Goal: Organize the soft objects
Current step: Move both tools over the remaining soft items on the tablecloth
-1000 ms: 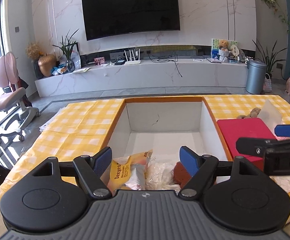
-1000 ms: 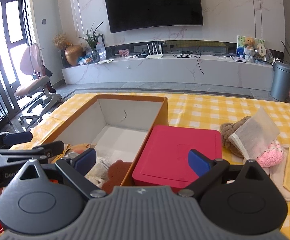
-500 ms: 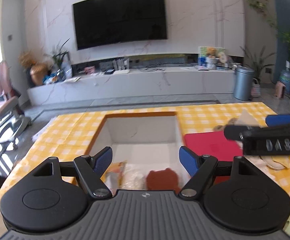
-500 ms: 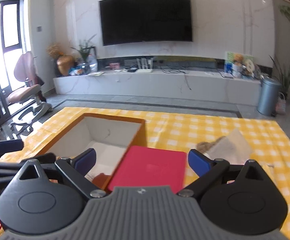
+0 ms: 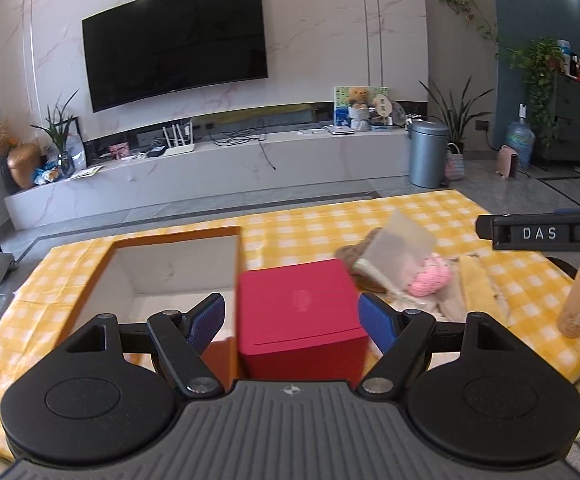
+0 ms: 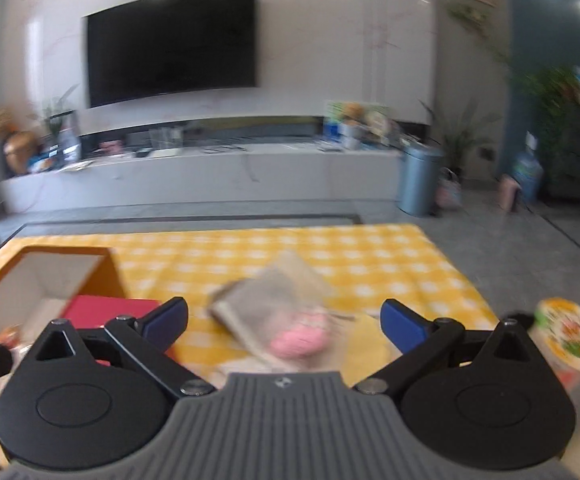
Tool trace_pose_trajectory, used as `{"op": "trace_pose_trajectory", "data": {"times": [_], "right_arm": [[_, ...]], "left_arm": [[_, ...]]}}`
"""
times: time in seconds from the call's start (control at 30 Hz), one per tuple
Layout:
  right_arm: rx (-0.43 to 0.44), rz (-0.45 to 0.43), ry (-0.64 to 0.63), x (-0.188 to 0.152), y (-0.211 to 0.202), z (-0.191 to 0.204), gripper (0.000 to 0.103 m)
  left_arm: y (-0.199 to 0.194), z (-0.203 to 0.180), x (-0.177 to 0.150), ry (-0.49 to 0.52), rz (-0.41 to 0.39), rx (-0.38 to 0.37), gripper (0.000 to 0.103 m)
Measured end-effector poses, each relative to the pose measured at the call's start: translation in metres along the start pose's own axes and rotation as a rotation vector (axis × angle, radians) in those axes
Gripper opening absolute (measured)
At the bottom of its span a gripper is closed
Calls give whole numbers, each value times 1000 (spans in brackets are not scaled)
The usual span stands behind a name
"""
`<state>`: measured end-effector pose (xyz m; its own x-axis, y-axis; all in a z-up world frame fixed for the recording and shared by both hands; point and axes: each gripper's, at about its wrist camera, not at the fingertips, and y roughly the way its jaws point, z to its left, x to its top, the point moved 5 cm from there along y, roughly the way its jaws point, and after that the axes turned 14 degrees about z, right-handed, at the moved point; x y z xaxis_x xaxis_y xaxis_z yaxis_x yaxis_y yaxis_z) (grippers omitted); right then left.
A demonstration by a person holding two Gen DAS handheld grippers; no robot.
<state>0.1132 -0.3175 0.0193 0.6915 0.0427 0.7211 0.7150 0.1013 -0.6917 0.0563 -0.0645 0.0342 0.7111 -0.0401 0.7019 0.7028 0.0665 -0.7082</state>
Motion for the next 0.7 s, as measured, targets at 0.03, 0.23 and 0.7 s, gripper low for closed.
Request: {"op": "trace_pose_trajectory", "data": {"times": [0.03,0.23,0.7], "right_arm": [[-1,13,34,-1,3,-13,100],[-4,127,199,-17,37,-66,100],[-21,294,241,-38,95,-80,100]], "left_arm": [[1,-8,-2,-1,3,-8,89],[22,-55,-11,66,62,-92,89],[134,-167,-60,297,268,-191,90]]}}
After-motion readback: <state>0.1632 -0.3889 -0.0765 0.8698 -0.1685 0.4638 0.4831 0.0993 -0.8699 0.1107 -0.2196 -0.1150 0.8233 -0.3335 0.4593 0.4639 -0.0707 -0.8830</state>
